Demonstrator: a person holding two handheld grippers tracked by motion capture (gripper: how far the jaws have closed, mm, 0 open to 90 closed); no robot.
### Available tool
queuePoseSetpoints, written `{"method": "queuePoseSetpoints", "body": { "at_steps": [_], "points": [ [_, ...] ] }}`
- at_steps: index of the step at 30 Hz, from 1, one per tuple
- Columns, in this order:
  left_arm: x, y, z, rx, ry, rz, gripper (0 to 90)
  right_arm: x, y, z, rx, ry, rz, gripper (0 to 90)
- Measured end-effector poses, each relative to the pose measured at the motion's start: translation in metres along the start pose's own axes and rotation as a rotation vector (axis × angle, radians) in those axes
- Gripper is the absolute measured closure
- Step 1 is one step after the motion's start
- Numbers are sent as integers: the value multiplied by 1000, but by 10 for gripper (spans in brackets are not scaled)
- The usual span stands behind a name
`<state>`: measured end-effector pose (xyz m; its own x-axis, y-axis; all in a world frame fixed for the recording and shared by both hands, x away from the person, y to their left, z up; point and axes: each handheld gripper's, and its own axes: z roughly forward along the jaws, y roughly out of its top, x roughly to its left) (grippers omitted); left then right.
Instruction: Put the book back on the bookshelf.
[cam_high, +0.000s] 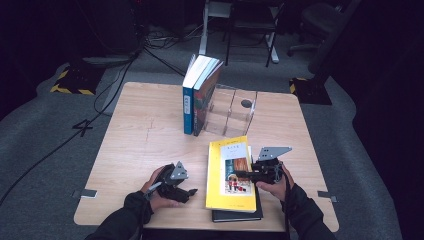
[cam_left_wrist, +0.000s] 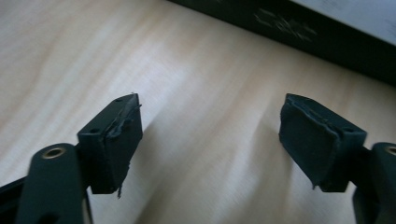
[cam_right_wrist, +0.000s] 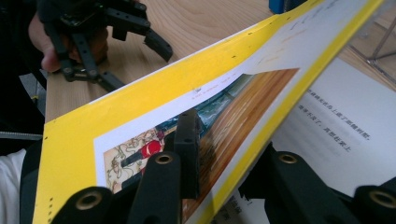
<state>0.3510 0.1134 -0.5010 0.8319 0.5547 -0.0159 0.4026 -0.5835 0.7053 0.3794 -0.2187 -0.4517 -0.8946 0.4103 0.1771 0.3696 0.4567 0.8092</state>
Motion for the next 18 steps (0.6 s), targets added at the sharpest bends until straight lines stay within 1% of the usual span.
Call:
{"method": "queuePoseSetpoints", "body": {
  "at_steps": [1, 3, 5, 6, 7, 9, 10, 12, 14, 15, 16, 17, 18],
  "points": [
    [3, 3, 1, -12, 10, -6, 227, 1, 0, 0, -5, 3, -4, 760],
    [9, 9, 3, -29, 8, -25, 239, 3, 0, 0, -19, 8, -11, 774],
    [16, 17, 6, -56, 16, -39, 260, 6, 1, 0, -31, 9, -23, 786],
    [18, 20, 7, -62, 18, -40, 276, 8, 2, 0, -37, 8, -30, 792],
    [20, 22, 9, -69, 32, -41, 282, 9, 2, -1, -41, 6, -35, 795],
    [23, 25, 10, -72, 27, -49, 302, 10, 2, -1, -45, 4, -41, 796],
    [25, 28, 12, -77, 16, -57, 302, 11, 2, -2, -50, 2, -49, 796],
    [28, 31, 14, -85, 32, -62, 308, 12, 3, -4, -59, 1, -54, 796],
    [33, 35, 16, -110, 8, -80, 348, 13, 3, -5, -67, -1, -62, 796],
    [33, 37, 17, -117, 15, -85, 347, 14, 3, -6, -71, -4, -70, 795],
    [34, 40, 17, -132, 9, -91, 356, 15, 3, -6, -75, -8, -77, 795],
    [35, 43, 17, -140, 6, -77, 373, 16, 3, -7, -80, -7, -83, 796],
    [35, 46, 16, -161, 15, -70, 390, 17, 4, -9, -92, -10, -94, 795]
  ]
}}
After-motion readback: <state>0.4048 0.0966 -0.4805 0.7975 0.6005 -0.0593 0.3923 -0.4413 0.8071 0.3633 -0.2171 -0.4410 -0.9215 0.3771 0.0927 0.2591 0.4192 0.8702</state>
